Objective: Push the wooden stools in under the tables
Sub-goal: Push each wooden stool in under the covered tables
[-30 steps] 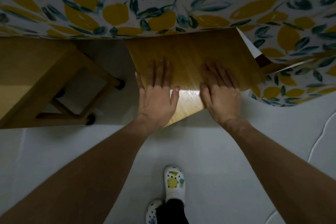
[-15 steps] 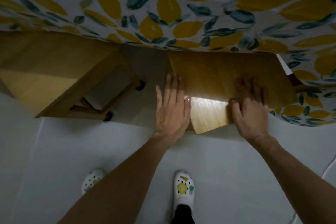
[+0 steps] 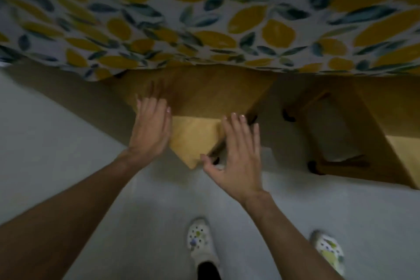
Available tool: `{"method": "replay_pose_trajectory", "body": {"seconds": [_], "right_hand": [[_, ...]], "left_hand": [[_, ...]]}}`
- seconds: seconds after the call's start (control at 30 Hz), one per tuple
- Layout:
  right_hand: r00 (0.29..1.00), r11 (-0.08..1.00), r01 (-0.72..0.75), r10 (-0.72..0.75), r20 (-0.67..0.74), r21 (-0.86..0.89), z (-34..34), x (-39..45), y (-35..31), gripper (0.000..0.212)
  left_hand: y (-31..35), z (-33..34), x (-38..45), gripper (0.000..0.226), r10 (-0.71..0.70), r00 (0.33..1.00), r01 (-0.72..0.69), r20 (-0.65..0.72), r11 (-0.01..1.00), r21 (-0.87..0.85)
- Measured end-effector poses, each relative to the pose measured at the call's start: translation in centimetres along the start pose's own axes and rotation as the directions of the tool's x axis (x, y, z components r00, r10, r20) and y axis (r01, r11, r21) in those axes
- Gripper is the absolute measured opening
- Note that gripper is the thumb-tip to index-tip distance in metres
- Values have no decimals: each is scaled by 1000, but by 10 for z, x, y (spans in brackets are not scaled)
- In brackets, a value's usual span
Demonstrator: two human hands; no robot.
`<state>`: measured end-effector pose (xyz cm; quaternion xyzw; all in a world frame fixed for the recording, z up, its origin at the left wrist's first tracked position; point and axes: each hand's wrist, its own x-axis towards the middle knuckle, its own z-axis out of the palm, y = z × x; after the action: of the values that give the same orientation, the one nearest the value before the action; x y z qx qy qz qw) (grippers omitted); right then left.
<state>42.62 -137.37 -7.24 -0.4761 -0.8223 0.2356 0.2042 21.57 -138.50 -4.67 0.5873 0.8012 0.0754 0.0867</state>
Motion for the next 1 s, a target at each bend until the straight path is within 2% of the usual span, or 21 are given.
{"method": "replay_pose_trajectory", "body": {"seconds": [0.13,0.23,0.4,0.7,0.83,1.0], "right_hand": [[997,996,-9,16,77,-92,56,21,-61,93],[991,969,-45,74,112,-241,78,29,-73,91],[986,903,29,44,160,-430,86,28,-66,100],[980,886,97,-5,199,-453,76,26,-61,95],[970,887,145,-41,238,-438,68,20,-55,100],[938,857,264,-120,325,-444,51,10,-40,102]], "left_hand": [[-60,0,23,49,177,977,-184,117,981,55],[-76,15,37,56,130,984,-137,124,989,57],[-81,35,39,57,120,992,-123,35,989,83],[-79,38,35,56,116,993,-117,22,991,70],[-72,40,21,57,51,998,-53,30,994,99],[-55,39,-12,56,-60,998,60,-4,997,49]]}}
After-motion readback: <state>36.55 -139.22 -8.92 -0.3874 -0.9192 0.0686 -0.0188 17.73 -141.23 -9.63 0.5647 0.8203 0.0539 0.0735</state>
